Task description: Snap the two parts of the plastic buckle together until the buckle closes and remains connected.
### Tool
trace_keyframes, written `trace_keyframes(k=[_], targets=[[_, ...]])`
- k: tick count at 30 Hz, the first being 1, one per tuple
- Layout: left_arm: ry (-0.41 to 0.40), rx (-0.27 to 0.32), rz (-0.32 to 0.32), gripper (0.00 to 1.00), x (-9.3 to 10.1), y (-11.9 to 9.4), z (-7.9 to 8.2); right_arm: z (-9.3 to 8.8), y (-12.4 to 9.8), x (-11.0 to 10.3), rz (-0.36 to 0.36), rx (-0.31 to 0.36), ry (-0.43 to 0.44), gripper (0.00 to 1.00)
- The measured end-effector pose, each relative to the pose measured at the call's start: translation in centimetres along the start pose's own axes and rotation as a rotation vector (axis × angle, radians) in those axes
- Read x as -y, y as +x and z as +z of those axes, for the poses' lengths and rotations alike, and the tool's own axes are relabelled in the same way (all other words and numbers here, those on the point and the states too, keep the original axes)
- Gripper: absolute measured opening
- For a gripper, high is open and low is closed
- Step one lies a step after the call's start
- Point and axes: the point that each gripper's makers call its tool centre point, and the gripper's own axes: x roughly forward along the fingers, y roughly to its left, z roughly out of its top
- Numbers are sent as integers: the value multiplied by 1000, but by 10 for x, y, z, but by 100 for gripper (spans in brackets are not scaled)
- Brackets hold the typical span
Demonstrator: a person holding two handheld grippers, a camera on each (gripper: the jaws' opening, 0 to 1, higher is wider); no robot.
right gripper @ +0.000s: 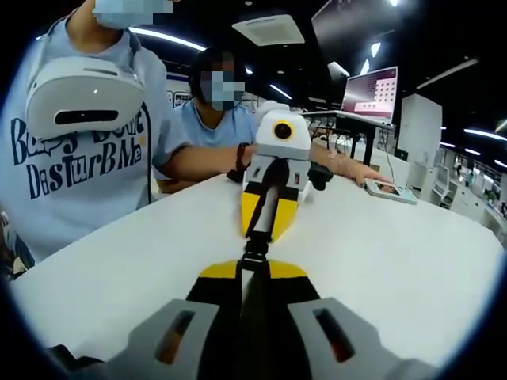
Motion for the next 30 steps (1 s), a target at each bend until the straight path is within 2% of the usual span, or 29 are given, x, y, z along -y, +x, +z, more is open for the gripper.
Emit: trace_keyframes(k=[8, 20, 30], targets=[[-2, -1, 3, 10, -1, -2, 1, 1, 1, 0, -1, -7, 15, 9], [-5, -1, 8, 10, -4, -2, 2, 1, 1, 1, -15, -56, 30, 9], [-6, -2, 13, 10, -6, -1, 3, 0, 1, 4, -27, -37, 55, 9]])
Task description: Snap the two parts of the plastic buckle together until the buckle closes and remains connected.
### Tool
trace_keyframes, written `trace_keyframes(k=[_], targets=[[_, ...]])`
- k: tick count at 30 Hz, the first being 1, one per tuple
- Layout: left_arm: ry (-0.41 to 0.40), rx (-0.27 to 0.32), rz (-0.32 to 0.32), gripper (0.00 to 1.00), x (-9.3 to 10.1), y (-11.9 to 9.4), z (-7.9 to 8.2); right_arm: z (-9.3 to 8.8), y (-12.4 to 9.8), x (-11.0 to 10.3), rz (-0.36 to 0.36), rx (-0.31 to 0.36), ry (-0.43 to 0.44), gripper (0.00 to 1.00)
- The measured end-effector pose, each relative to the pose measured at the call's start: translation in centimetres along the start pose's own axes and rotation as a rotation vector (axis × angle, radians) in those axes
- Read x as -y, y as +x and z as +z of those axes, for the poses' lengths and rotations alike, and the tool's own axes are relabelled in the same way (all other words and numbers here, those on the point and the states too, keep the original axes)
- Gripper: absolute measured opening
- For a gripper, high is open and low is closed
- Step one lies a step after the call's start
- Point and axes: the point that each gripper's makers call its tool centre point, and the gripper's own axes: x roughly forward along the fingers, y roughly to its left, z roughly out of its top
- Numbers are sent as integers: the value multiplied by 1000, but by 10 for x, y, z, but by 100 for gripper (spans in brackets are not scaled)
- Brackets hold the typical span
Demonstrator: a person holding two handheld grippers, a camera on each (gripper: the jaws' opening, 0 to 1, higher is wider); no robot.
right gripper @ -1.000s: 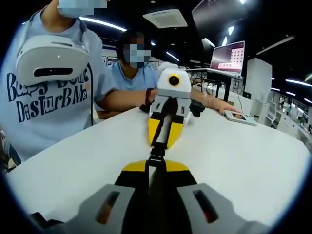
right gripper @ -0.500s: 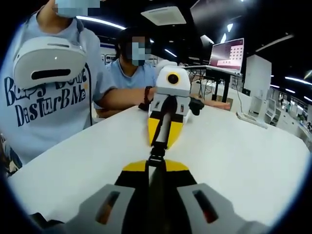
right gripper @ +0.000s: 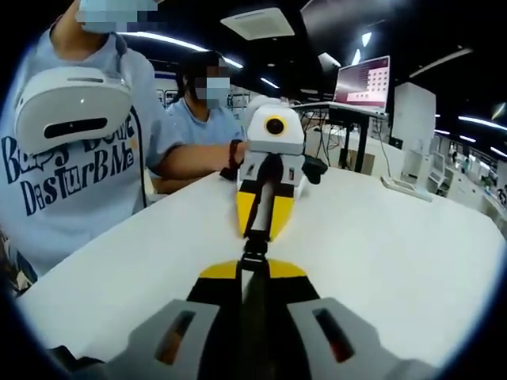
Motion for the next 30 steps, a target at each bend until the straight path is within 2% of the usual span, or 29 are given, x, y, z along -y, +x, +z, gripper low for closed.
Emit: trace_keyframes(k=[26, 27, 28, 29, 30], targets=[[5, -1, -17, 10, 1, 6, -1, -3, -1, -4, 33, 26, -15, 9], [5, -1, -17, 10, 1, 6, -1, -2, -1, -4, 35, 27, -16, 8], [5, 0, -16, 10, 1, 5, -1, 1, 0, -6, 49, 47, -20, 0], [14, 8, -4, 10, 0, 8, 1, 7, 4, -12, 75, 84, -16, 0], [15, 7, -25, 10, 4, 13, 2, 2, 16, -14, 78, 37, -44, 0]])
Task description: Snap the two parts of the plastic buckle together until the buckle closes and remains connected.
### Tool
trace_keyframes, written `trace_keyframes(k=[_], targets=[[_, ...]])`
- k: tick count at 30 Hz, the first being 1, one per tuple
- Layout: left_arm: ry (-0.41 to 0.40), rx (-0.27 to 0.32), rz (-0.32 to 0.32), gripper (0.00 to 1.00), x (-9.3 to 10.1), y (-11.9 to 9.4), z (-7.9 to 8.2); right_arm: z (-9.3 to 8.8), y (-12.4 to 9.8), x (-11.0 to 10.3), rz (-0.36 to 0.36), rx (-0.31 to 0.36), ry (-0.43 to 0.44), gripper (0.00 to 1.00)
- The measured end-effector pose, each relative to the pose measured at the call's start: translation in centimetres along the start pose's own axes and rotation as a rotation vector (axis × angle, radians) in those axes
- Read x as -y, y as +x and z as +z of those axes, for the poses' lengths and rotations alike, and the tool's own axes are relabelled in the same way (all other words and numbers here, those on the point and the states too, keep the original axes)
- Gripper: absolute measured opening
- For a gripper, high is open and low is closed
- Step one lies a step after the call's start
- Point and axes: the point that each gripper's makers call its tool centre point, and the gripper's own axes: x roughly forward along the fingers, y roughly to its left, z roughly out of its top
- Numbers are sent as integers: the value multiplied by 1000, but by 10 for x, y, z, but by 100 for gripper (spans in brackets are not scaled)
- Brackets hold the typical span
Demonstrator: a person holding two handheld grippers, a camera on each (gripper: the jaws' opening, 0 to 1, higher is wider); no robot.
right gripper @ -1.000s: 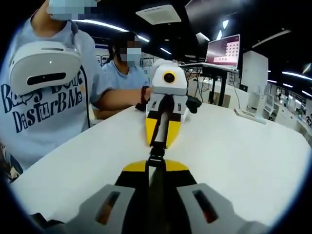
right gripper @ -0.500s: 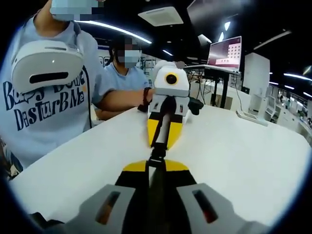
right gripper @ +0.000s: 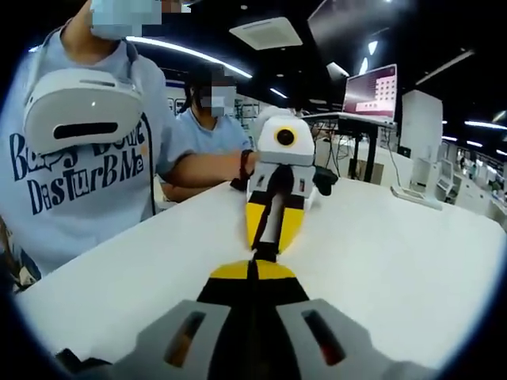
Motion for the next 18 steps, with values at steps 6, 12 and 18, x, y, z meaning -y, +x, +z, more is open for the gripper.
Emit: trace_keyframes(k=[6, 12, 18], targets=[[-2, -3, 2, 10, 3, -2, 0, 4, -8, 5, -22, 9, 16, 0], [-5, -2, 5, 10, 5, -5, -1, 6, -9, 5, -31, 18, 25, 0], [-7, -2, 9, 10, 5, -8, -1, 19, -18, 6, -27, 103, 96, 0]])
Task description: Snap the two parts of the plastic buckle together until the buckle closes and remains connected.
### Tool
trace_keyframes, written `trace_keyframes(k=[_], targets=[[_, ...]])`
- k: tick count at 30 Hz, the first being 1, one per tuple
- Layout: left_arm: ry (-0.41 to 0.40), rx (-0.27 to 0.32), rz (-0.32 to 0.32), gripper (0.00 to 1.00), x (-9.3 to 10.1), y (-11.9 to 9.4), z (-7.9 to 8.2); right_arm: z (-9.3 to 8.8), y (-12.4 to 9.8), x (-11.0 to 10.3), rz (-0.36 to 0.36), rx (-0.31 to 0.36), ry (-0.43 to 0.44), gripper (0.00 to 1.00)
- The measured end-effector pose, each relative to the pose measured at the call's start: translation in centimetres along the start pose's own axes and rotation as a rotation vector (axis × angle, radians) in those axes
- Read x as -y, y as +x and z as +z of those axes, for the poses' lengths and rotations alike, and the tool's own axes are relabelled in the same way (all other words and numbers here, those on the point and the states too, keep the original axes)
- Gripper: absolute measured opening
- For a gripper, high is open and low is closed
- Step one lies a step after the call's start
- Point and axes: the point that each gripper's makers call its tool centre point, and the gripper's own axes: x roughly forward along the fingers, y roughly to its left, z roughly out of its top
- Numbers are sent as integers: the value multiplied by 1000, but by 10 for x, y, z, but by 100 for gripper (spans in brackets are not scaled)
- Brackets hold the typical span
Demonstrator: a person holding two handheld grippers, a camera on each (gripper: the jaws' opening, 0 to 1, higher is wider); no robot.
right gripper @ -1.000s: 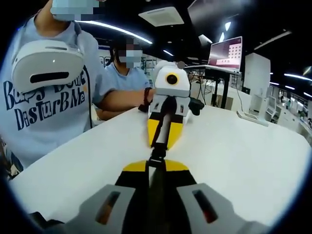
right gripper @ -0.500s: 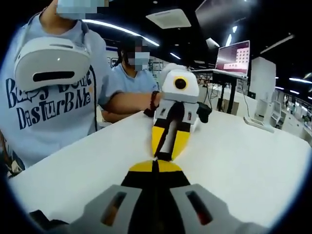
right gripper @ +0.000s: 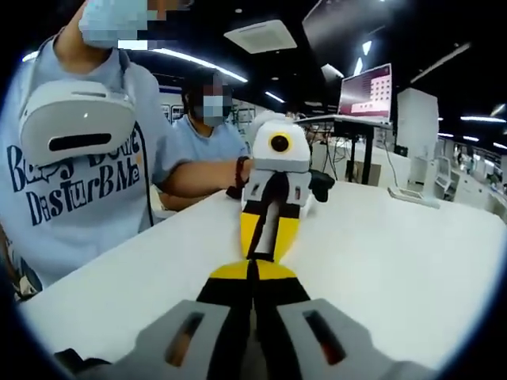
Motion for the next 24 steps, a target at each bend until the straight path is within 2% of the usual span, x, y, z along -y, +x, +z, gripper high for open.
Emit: trace_keyframes(k=[2, 5, 12, 16, 24], targets=[[-1, 0, 0, 11, 0, -1, 0, 0, -5, -2, 20, 9, 38, 1], [-3, 1, 2, 11, 0, -2, 0, -2, -6, -16, 83, -8, 70, 0], [-5, 1, 0, 11, -2, -2, 0, -19, -3, -31, 138, -116, 73, 0], [-6, 1, 1, 11, -3, -3, -1, -25, -5, -27, 116, -141, 74, 0], [-6, 3, -2, 11, -4, -2, 0, -24, -13, -10, 38, -131, 86, 1]])
